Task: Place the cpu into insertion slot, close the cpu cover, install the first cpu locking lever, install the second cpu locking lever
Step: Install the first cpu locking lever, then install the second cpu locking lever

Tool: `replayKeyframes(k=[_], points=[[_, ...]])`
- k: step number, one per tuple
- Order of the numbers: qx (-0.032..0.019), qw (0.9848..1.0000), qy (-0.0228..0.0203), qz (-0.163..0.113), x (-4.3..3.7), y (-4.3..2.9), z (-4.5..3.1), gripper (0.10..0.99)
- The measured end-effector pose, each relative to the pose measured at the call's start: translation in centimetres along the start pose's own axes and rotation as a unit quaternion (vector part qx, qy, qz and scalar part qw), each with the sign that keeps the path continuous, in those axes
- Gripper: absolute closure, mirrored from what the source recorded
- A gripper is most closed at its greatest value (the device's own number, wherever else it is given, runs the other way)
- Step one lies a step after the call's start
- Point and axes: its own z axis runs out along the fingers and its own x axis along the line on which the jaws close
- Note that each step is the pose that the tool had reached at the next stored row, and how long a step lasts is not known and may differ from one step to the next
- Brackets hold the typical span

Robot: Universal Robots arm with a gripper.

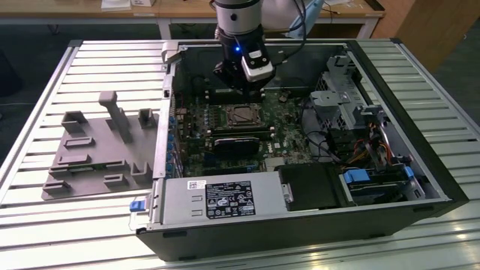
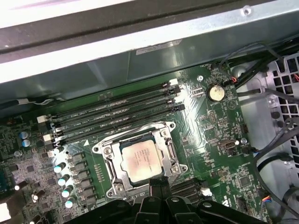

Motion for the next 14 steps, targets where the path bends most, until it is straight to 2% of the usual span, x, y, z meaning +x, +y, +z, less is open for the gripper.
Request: replayKeyframes(k=[11, 14], points=[[0.0008, 1.0, -0.0001, -0.001, -0.02, 0.0, -0.11, 0.984], [0.0015, 1.0, -0.0003, -0.001, -0.1, -0.27, -0.1, 0.984]])
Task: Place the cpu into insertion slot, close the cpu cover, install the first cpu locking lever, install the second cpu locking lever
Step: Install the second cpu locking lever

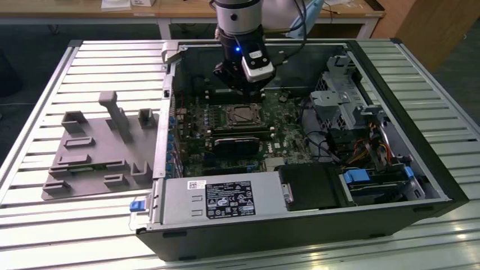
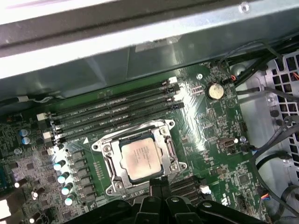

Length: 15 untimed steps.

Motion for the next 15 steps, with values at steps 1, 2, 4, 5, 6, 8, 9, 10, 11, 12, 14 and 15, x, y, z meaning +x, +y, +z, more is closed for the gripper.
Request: replayKeyframes(k=[1, 2, 4, 5, 6, 8, 9, 10, 11, 12, 14, 15], points=[[0.0, 1.0, 0.0, 0.0, -0.05, -0.15, 0.0, 0.984], [0.0, 1.0, 0.0, 0.0, -0.1, -0.31, 0.01, 0.984], [0.0, 1.0, 0.0, 0.0, -0.2, -0.65, 0.04, 0.984], [-0.0001, 1.0, 0.0, 0.0, -0.25, -0.82, 0.06, 0.984], [0.0, 1.0, 0.0, 0.0, -0.31, -0.99, 0.08, 0.984], [0.0, 1.0, 0.0, 0.0, -0.4, -1.32, 0.15, 0.984], [0.0, 1.0, 0.0, 0.0, -0.43, -1.45, 0.19, 0.984], [-0.0001, 1.0, 0.0, 0.0, -0.45, -1.56, 0.24, 0.984], [-0.0001, 1.0, 0.0, 0.0, -0.47, -1.65, 0.29, 0.984], [0.0, 1.0, 0.0, 0.0, -0.47, -1.73, 0.36, 0.984], [-0.0001, 1.0, -0.0001, 0.0, -0.46, -1.86, 0.51, 0.984], [-0.0001, 1.0, 0.0, 0.0, -0.46, -1.9, 0.55, 0.984]])
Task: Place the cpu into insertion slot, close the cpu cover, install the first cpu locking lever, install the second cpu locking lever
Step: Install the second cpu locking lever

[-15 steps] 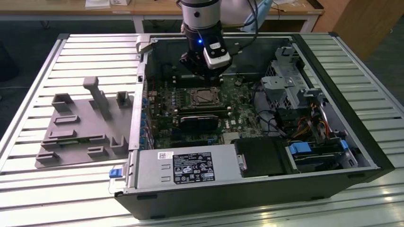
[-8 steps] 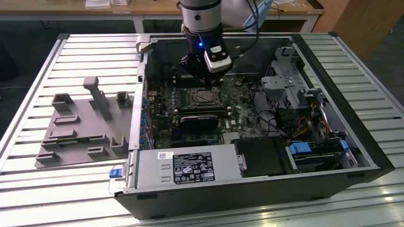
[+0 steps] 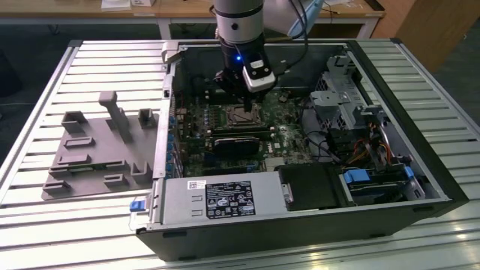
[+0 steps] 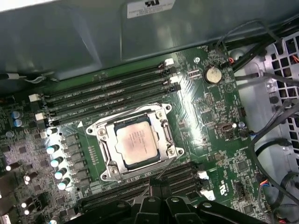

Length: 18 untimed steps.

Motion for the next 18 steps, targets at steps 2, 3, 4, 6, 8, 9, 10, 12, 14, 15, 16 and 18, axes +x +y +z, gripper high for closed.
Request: replayKeyframes(k=[2, 3, 4, 6, 8, 9, 10, 12, 14, 15, 16, 18], points=[[0.0001, 1.0, 0.0, 0.0, 0.02, -0.06, 0.06, 0.984], [0.0, 1.0, 0.0, 0.0, 0.04, -0.09, 0.1, 0.984], [0.0, 1.0, 0.0, 0.0, 0.03, -0.14, 0.13, 0.984], [0.0001, 1.0, 0.0, 0.0, 0.0, -0.29, 0.18, 0.984], [0.0, 1.0, 0.0, 0.0, -0.03, -0.45, 0.25, 0.984], [0.0001, 1.0, 0.0, 0.0, -0.05, -0.51, 0.28, 0.984], [0.0001, 1.0, 0.0, 0.0, -0.06, -0.58, 0.31, 0.984], [-0.0001, 1.0, 0.0, 0.0, -0.08, -0.68, 0.42, 0.984], [-0.0002, 1.0, 0.0, 0.0, -0.09, -0.78, 0.55, 0.984], [-0.0001, 1.0, 0.0, 0.0, -0.1, -0.85, 0.61, 0.984], [-0.0003, 1.0, 0.0001, 0.0, -0.11, -0.9, 0.67, 0.984], [-0.0008, 1.0, 0.0003, 0.0, -0.11, -0.97, 0.81, 0.984]])
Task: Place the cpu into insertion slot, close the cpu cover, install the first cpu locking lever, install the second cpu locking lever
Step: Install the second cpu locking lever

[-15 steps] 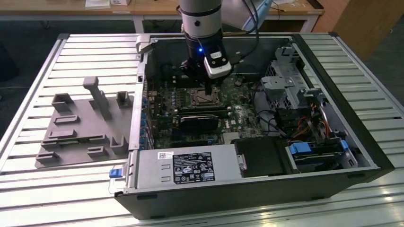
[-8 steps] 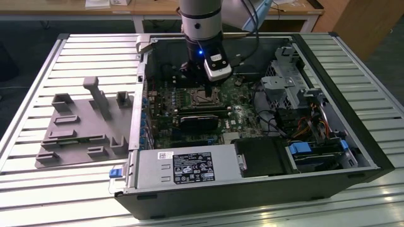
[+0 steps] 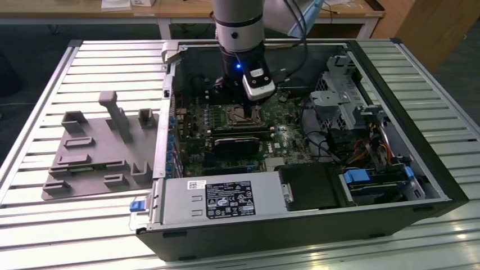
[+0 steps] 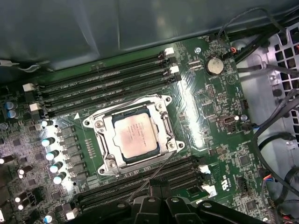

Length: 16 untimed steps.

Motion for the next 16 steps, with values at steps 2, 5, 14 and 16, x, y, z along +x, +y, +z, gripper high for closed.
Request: replayKeyframes(k=[2, 5, 14, 16], points=[[-0.0013, 1.0, 0.0004, 0.0, 0.0, -0.05, 0.13, 0.984], [-0.0042, 1.0, 0.0014, 0.001, 0.0, -0.14, 0.27, 0.984], [-0.0146, 0.9999, 0.0047, 0.002, 0.47, -0.76, 0.54, 0.984], [-0.0228, 0.9997, 0.0071, 0.003, 0.66, -0.93, 0.57, 0.984]])
